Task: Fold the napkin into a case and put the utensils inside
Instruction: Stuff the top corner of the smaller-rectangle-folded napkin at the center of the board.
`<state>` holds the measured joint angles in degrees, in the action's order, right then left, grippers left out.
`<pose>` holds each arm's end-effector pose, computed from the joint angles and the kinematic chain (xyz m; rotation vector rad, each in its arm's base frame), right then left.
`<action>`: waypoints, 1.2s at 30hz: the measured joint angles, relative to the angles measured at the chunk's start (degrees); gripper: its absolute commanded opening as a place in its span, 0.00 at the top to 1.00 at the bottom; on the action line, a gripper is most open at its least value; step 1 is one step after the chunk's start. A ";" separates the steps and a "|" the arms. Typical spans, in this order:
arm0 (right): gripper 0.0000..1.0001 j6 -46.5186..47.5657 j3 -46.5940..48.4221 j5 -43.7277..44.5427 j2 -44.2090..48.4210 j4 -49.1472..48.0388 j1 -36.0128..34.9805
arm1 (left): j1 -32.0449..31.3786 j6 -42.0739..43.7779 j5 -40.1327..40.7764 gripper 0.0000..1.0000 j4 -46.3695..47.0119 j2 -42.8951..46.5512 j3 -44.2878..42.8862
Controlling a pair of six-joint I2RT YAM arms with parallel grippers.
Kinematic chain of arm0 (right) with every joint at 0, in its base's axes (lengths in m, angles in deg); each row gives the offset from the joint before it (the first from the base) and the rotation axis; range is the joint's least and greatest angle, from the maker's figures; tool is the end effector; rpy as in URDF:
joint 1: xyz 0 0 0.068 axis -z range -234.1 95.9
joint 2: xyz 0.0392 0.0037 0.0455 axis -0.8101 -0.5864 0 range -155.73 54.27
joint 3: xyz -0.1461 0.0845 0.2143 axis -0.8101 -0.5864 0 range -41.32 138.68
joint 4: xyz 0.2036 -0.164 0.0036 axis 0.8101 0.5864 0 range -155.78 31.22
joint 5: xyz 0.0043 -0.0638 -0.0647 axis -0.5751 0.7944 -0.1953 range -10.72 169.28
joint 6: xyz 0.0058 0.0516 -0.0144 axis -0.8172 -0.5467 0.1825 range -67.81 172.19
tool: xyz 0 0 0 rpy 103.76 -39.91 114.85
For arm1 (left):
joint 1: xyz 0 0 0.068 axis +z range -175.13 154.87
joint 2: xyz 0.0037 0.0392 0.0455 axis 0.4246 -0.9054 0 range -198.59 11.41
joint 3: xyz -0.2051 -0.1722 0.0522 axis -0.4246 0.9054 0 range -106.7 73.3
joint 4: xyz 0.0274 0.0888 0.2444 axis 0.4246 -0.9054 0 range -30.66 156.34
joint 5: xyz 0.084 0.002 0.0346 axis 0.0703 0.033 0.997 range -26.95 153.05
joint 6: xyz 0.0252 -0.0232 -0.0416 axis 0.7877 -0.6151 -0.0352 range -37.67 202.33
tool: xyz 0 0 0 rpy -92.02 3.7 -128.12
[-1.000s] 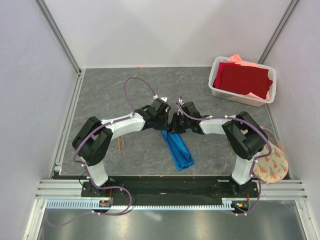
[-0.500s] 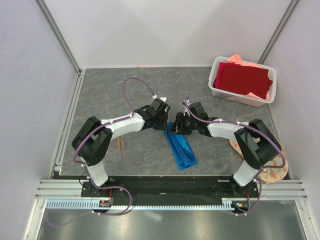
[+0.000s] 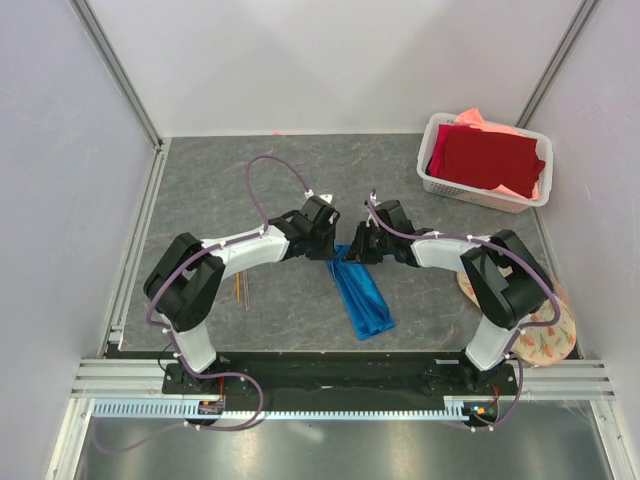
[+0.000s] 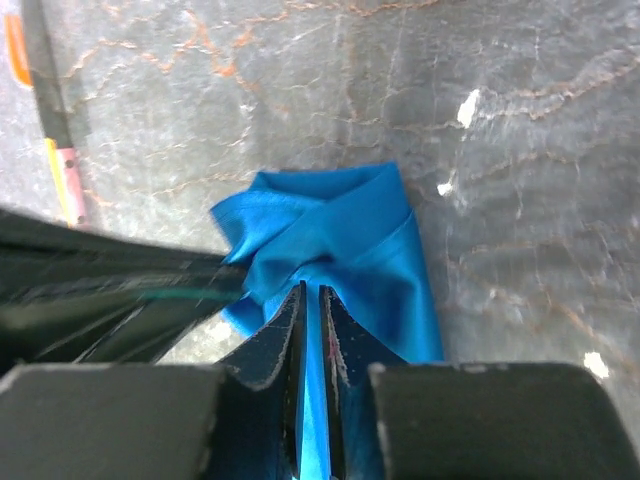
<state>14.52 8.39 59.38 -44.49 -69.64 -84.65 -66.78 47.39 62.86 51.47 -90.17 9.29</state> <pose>0.2883 0.1842 0.1524 -0.0254 2.5233 0.9474 0.2768 -0.2463 0.1835 0.1523 2.5711 -0.5459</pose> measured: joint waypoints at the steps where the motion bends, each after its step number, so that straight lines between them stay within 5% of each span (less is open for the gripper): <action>1: 0.87 -0.04 0.42 -0.13 -1.25 -0.44 -0.11 | 0.00 0.00 0.00 0.98 0.02 0.00 0.00; 8: 0.89 -1.79 2.12 -2.25 -6.34 -4.74 -1.33 | 0.02 -0.02 -0.09 0.98 0.00 -0.04 0.00; 36: 0.90 -2.38 1.31 -1.42 -3.26 -4.31 -0.61 | 0.00 0.00 1.18 0.98 -0.13 0.07 0.00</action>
<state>12.14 9.71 57.96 -47.74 -73.95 -85.26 -66.78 47.39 64.04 51.34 -90.11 9.29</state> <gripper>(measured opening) 0.105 0.025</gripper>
